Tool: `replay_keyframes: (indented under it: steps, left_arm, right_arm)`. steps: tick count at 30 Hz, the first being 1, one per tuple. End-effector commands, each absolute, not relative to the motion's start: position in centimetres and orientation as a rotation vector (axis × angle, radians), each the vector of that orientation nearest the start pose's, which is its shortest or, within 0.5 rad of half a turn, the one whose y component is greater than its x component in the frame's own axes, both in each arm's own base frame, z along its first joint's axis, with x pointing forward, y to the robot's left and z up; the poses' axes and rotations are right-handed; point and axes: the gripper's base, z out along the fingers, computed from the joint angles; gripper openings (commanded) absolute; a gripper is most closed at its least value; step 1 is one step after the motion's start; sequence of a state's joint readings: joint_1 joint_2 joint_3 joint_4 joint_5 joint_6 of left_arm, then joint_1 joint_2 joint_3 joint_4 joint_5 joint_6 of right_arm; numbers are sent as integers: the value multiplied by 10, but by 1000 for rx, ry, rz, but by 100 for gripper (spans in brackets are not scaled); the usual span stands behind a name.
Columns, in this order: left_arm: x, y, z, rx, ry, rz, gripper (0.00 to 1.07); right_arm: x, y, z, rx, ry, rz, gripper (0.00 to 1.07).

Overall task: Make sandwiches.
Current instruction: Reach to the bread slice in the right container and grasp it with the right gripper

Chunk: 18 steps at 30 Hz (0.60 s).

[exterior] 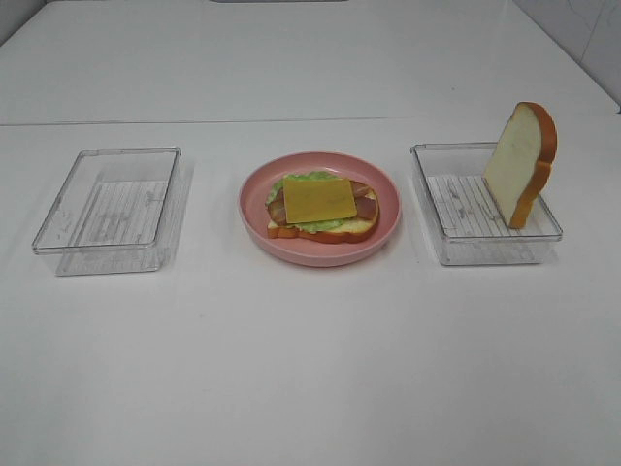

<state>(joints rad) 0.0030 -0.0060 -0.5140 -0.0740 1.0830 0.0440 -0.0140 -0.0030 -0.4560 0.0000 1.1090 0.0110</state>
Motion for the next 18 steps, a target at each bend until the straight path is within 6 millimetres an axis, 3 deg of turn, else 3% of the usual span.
replay_keyframes:
  steps: [1, 18]
  left_arm:
    - [-12, -6, 280, 44, 2016, -73, 100]
    - [-11, -7, 280, -5, 2016, -44, 100]
  right_arm:
    - [-7, -1, 261, 27, 2093, -18, 94]
    - [-7, -1, 261, 27, 2093, -18, 94]
